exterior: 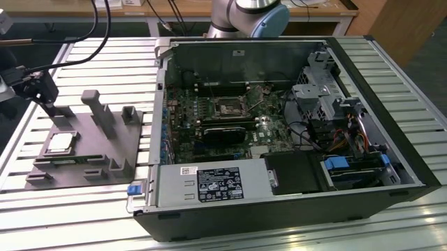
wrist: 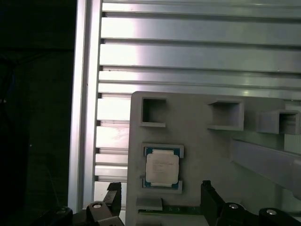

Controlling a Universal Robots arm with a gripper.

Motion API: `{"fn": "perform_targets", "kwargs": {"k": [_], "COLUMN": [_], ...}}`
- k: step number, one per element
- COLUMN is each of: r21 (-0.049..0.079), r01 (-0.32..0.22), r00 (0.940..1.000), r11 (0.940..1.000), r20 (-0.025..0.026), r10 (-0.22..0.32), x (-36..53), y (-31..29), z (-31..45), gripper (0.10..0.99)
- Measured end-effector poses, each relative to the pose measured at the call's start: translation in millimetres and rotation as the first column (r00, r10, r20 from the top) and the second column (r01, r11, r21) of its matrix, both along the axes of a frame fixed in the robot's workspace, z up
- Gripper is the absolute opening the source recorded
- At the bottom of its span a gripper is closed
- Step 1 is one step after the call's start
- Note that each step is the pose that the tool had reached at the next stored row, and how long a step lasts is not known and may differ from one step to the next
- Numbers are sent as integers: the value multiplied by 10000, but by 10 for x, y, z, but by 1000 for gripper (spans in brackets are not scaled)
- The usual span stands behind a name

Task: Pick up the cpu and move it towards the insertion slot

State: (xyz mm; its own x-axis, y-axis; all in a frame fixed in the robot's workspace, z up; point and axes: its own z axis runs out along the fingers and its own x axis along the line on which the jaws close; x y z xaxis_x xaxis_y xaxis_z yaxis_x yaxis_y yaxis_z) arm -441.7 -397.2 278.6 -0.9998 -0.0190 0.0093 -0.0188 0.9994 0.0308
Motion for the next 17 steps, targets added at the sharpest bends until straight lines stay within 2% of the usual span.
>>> {"fn": "perform_targets", "kwargs": {"k": [17], "r21": [-2], "r01": [0], "r00": [10000], "r11": [10000], "r20": [0], "r10": [0], "x": [0], "y": [-4], "z": [-75], "gripper": [765]}}
